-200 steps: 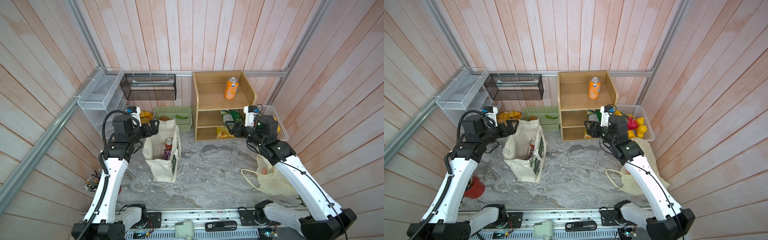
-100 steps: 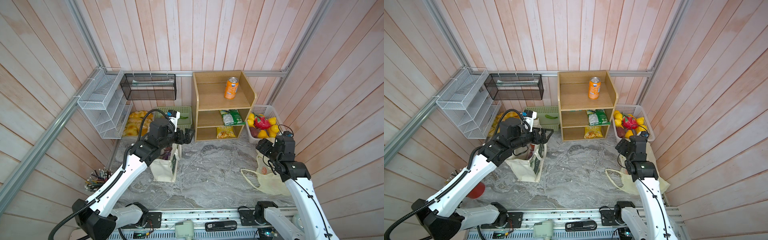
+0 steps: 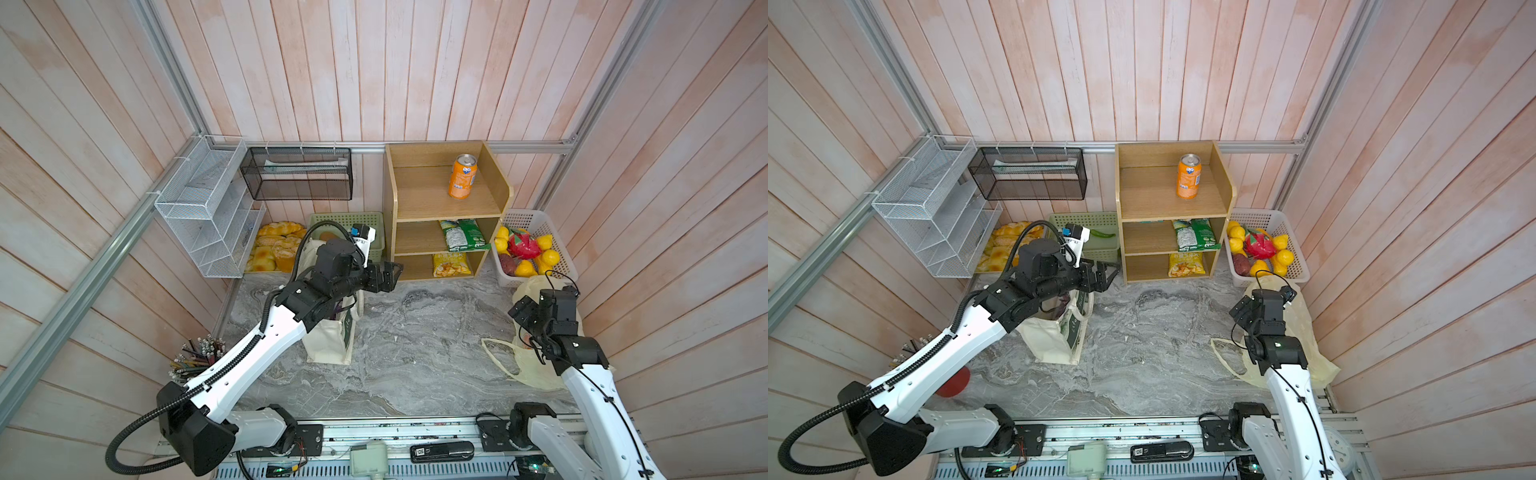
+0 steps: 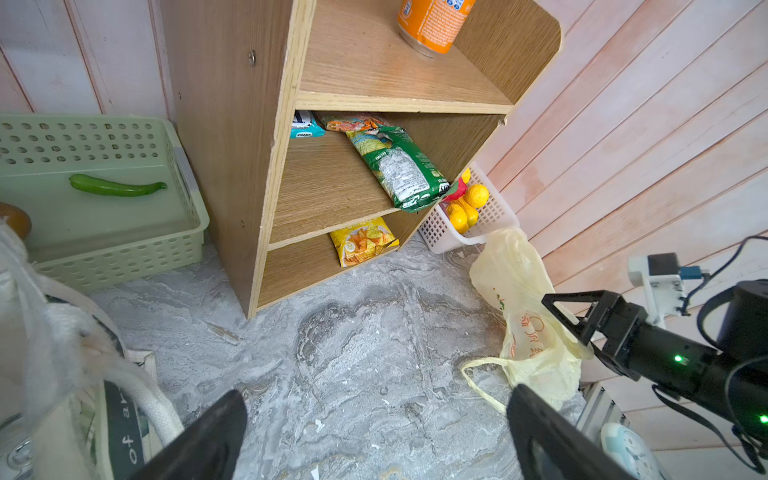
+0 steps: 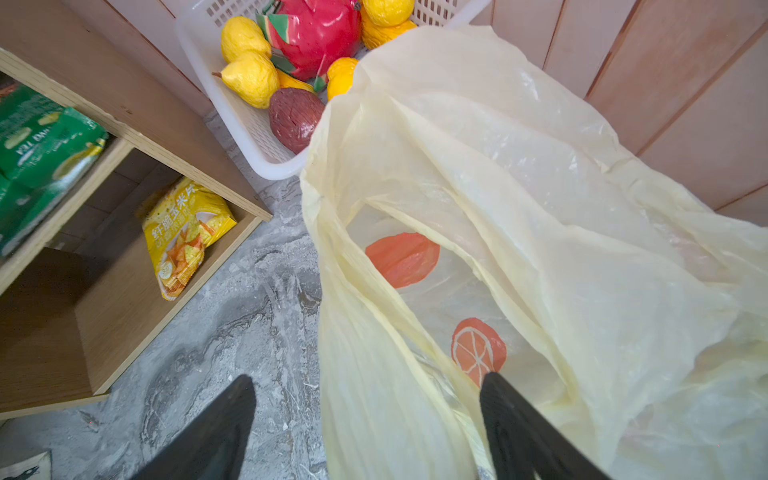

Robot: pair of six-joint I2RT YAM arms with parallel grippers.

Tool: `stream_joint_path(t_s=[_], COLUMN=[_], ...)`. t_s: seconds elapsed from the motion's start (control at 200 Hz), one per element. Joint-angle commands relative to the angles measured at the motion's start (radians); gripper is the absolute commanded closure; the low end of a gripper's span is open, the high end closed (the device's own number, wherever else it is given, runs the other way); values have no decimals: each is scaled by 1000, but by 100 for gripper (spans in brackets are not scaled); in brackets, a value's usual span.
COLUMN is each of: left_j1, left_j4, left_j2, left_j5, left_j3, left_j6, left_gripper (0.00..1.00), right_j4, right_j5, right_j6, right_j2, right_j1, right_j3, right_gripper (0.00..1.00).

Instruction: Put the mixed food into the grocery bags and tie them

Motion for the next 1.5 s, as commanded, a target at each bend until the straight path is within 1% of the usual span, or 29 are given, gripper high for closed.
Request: stream_joint_path(t_s=[0.0,0.06,0.08,0.13,0.155,0.215,0.26,0.3,0.41,0.47,0.53,0.64,0.72,0.855,1.015,1.145,1.29,1.49], left_j1=[-4,-5,-4,-5,-5,-5,-4,-5,-5,-5,-5,-5,-5,-5,-7,-13,-24,-39], left_j4=[21,20,20,16,17,18,21,24,37,41,46,44,30,55,145,238,282,267], left_j2=[19,23,24,27,27,27,26,23,16,15,12,10,6,-30,-68,-59,-15,66], left_j5=[-8,-7,-7,-8,-9,-11,-13,-13,-13,-10,-6,-2,-1,16,71,125,162,200], left_j3=[4,5,6,5,5,0,-5,-12,-37,-54,-72,-108,-131,-209,-329,-390,-388,-310], left_j6=[-7,-5,-6,-3,-2,0,3,5,9,10,12,8,13,6,-12,-24,24,123], left_gripper=[0,0,0,0,0,0,0,0,0,0,0,0,0,0,0,0,1,4], right_j4=[20,53,65,97,112,155,181,196,212,230,253,290,340,441,537,582,606,607], right_j5=[-13,-54,-72,-126,-153,-226,-273,-314,-431,-464,-457,-406,-383,-381,-396,-418,-438,-459], right_j6=[13,-7,-14,-32,-39,-54,-58,-61,-68,-53,-26,30,76,143,178,187,192,188], right_j2=[-4,-1,-1,-2,-4,-11,-11,-9,28,43,52,82,113,177,268,322,341,317], right_j1=[-5,-4,-4,-4,-6,-6,-5,-5,2,30,93,252,349,448,495,508,513,514], right_j3=[-25,-37,-40,-45,-47,-50,-48,-44,-16,-8,0,40,64,106,167,200,210,202], right_gripper=[16,23,28,43,54,78,92,100,100,100,100,100,100,100,100,100,100,100])
